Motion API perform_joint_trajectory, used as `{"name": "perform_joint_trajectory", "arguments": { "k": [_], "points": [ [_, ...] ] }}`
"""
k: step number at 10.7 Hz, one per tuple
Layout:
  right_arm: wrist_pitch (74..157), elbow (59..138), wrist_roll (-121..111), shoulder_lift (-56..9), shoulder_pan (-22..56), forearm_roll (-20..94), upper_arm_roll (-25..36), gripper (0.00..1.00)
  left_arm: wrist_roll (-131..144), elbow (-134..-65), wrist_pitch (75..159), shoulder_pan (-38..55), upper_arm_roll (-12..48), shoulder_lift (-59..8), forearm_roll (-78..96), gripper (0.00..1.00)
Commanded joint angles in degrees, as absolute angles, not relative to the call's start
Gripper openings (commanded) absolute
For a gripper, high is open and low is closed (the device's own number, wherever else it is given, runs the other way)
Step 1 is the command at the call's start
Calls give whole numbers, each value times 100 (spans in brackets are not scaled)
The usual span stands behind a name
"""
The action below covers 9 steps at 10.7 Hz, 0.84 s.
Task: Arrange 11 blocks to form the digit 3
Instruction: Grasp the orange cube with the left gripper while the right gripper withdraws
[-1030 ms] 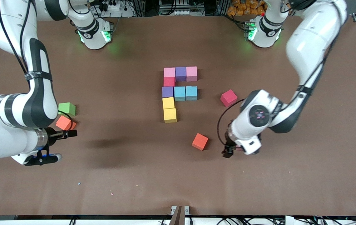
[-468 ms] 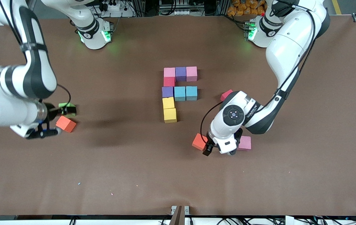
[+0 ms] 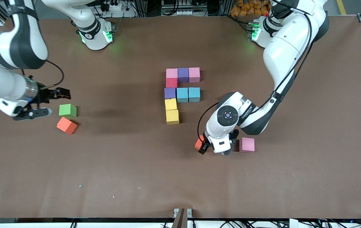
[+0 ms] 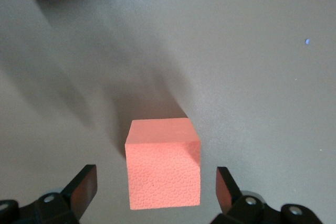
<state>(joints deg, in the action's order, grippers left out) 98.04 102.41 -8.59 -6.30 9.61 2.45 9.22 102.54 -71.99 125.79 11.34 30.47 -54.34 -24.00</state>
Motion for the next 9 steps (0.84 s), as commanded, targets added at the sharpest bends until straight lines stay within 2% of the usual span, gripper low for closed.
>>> {"name": "perform_joint_trajectory", "arguments": {
  "k": [1,3,4,7,9],
  "points": [
    [9599,9364,-896,-642,572,158,888,100,10055,-6873,12454,1257,2971,-5624,-2250,100],
    [8863,8416,-896,-859,414,184,888,100,10002,-6803,12480,1327,2866,-5677,-2250,100],
    [8781,8168,-905,-905,213,263,809,100,9950,-6794,12524,1327,2839,-5695,-2259,100],
    [8789,8218,-826,-678,-148,264,258,100,9914,-6715,12674,1336,2787,-5844,-2259,100],
    [8842,8357,-800,-450,-202,264,132,100,9914,-6724,12761,1519,2594,-5906,-2259,100]
  ]
}}
